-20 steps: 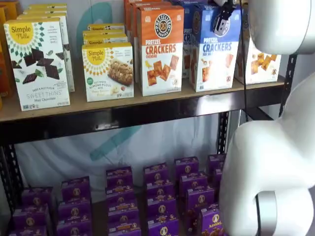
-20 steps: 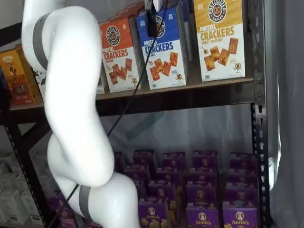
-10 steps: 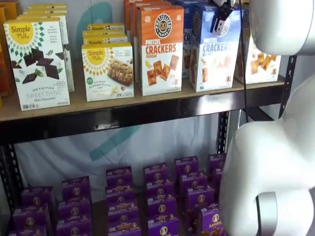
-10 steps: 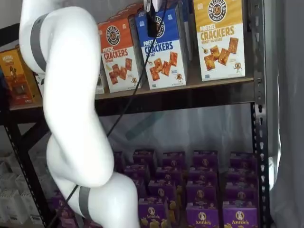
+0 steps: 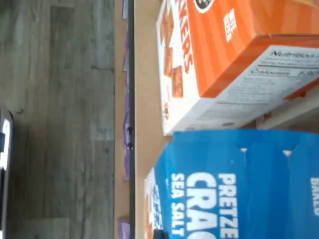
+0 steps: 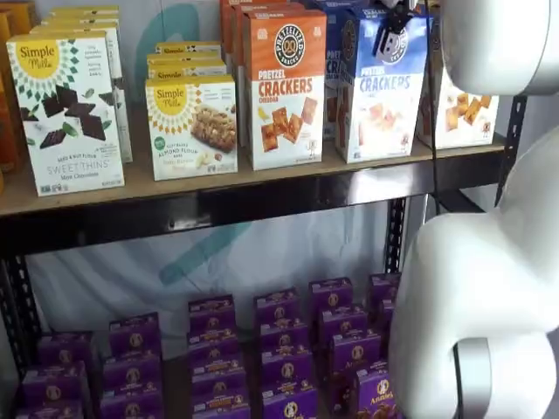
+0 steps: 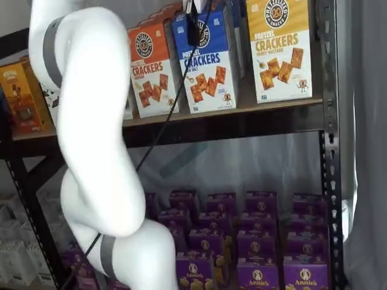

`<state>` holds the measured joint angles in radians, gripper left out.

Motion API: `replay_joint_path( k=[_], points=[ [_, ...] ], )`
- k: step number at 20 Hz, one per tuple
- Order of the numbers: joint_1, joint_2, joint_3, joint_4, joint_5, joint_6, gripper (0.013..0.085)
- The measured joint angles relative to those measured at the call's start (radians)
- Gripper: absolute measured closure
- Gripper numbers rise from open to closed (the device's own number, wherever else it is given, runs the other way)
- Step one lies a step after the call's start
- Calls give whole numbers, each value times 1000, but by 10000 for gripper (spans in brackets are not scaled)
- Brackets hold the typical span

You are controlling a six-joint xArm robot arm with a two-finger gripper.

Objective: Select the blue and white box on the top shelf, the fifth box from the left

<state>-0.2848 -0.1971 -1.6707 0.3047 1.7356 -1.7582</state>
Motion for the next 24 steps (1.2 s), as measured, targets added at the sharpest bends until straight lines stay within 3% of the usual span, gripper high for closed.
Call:
replay_joint_path(
  k=[5, 13, 17, 24],
  points=[
    [3, 25, -75, -13, 104, 13, 410],
    [8, -24, -50, -37, 134, 14, 410],
    [-4, -59, -33, -32, 187, 10, 410],
    [-18, -153, 34, -76, 280, -15, 410]
  ],
)
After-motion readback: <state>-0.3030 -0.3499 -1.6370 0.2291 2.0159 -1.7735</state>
